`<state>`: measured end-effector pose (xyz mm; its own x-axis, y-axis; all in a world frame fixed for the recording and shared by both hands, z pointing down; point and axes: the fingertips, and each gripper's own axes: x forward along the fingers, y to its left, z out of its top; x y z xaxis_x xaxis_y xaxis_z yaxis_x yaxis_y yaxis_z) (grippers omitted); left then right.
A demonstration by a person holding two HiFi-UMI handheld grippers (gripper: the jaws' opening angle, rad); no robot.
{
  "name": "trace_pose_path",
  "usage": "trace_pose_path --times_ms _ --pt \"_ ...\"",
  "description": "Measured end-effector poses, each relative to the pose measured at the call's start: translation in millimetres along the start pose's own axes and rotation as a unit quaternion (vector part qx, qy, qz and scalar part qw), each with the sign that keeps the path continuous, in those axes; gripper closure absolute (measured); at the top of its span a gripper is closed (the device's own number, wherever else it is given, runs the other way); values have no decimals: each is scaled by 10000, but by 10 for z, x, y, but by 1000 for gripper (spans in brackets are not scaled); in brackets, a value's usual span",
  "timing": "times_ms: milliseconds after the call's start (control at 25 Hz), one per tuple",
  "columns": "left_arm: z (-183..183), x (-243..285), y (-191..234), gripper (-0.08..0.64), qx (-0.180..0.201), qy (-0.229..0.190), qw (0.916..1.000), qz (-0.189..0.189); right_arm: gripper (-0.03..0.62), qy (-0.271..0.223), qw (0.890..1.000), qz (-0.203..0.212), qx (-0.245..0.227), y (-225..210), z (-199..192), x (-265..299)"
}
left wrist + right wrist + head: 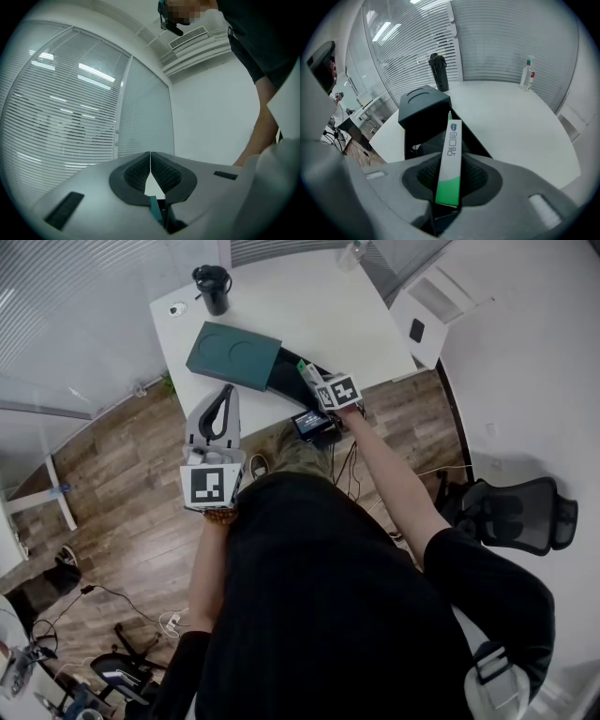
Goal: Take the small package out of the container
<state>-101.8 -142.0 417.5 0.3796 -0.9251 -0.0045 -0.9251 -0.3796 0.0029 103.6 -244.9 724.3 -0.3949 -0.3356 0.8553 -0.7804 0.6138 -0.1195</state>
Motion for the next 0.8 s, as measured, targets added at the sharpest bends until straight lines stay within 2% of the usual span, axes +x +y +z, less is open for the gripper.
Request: trace_pose_path --times_ms 360,520,640,800 --pt "-8 -4 7 555 80 -83 9999 -28 502 35 10000 -25 -1 6 -38 -21" --pt "15 3 -31 555 -86 25 10000 -44 502 19 10000 1 5 27 -43 -35" --pt "1 4 -26 555 12 -38 10000 -61 502 -15 10000 19 26 34 -41 -46" --pt "7 -1 -59 555 -121 71 9999 -62 502 -94 9999 38 36 46 -2 -84"
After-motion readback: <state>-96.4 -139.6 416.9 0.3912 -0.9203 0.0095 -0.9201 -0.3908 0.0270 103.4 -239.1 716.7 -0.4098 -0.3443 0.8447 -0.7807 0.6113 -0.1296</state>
